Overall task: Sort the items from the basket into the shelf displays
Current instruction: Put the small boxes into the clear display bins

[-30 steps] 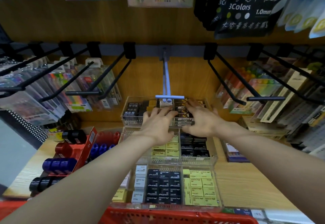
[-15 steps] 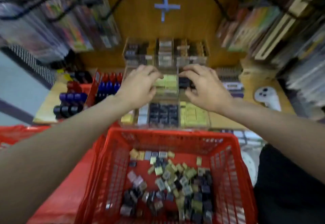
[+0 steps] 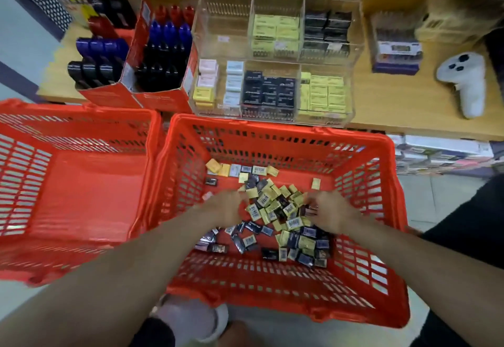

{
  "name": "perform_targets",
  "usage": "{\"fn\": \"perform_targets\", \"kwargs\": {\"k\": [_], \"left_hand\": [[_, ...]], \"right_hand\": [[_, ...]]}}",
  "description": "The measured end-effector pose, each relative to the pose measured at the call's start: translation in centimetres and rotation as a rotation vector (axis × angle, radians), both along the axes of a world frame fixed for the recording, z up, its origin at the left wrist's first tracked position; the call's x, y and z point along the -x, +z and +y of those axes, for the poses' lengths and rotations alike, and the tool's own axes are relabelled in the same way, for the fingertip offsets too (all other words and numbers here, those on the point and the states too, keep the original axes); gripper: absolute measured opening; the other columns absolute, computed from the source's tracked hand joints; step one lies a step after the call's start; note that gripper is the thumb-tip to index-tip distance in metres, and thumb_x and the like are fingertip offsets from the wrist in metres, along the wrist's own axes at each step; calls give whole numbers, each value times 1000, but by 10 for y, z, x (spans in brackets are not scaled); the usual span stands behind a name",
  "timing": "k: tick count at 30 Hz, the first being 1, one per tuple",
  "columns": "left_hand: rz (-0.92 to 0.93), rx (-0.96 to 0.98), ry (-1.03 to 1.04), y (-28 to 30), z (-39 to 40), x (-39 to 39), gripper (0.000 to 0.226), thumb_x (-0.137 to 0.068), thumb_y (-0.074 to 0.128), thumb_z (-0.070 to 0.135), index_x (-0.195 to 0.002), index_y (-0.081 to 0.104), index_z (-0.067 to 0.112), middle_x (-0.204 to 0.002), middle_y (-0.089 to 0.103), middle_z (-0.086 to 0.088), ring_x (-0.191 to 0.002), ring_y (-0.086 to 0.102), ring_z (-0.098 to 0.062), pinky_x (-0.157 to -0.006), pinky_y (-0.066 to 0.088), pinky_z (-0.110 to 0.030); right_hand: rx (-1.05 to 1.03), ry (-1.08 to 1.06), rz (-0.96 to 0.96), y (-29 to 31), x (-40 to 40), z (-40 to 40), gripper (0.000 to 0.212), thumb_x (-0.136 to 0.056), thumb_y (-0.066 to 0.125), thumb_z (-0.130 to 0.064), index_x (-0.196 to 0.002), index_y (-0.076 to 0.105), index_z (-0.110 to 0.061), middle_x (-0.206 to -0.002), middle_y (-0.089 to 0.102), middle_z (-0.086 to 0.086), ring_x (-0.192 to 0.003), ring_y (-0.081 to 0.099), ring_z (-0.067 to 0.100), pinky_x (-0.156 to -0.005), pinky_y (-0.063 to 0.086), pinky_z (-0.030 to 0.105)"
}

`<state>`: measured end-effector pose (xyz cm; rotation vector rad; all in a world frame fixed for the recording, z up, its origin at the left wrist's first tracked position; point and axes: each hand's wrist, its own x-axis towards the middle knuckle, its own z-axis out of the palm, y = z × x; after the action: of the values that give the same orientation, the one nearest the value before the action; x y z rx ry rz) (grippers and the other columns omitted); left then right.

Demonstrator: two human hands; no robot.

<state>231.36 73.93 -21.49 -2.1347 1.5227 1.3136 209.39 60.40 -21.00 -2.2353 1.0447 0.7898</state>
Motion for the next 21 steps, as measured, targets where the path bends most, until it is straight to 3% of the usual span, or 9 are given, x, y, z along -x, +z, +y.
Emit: {"fn": "perform_targets", "kwargs": {"k": [2,5,9,11,16,19,21], "left_hand": [[26,-20,69,-28,4,7,54,-92,62,13,-141,43,21,-127,59,-12,-102,59,-25,-76,47,-30],[27,10,141,-58,7,10,62,-88,67,13,-144,40,23,-141,48,-12,-121,54,-29,-89,45,-30],[21,-8,83,-77,15,1,51,-89,69,21,-137,54,22,-146,48,-5,-135,42,-24,-111,37,-33],[46,6,71,-77,19,-5,43,-90,66,15,-132,60,25,-144,51,0,-136,42,-20,-112,35,-33],[82,65,190,-67,35,-16,48,-88,61,-2,-131,57,18,-140,51,-8,-125,51,-23,-100,40,-25],[19,66,263,-63,47,-23,61,-86,63,-3,-141,49,17,-148,41,-12,-132,45,-28,-107,38,-28],[6,36,306,-61,56,-24,63,-87,65,1,-145,46,17,-151,37,-14,-135,44,-31,-110,37,-32]], "right_hand": [[4,1,21,-24,8,6,47,-90,68,-16,-134,54,-20,-113,66,6,-89,67,18,-74,57,29],[-7,17,15,-51,17,17,50,-90,69,-25,-136,50,-23,-131,54,4,-106,62,21,-78,54,32],[-42,-57,-10,-74,21,32,54,-90,63,-11,-137,41,-25,-138,45,4,-101,61,24,-66,41,29],[-40,-93,-49,-77,22,36,53,-91,62,-10,-138,41,-23,-140,44,4,-104,59,24,-69,35,25],[-2,-55,-38,-59,21,41,53,-94,61,-19,-142,39,-23,-142,39,3,-108,57,23,-74,44,28],[20,-77,-147,-47,11,45,43,-95,59,-19,-136,48,-24,-136,43,0,-86,56,16,-71,43,26],[-31,-95,-232,-44,-2,52,37,-96,59,-19,-132,52,-23,-132,48,-1,-89,59,15,-80,50,30]]}}
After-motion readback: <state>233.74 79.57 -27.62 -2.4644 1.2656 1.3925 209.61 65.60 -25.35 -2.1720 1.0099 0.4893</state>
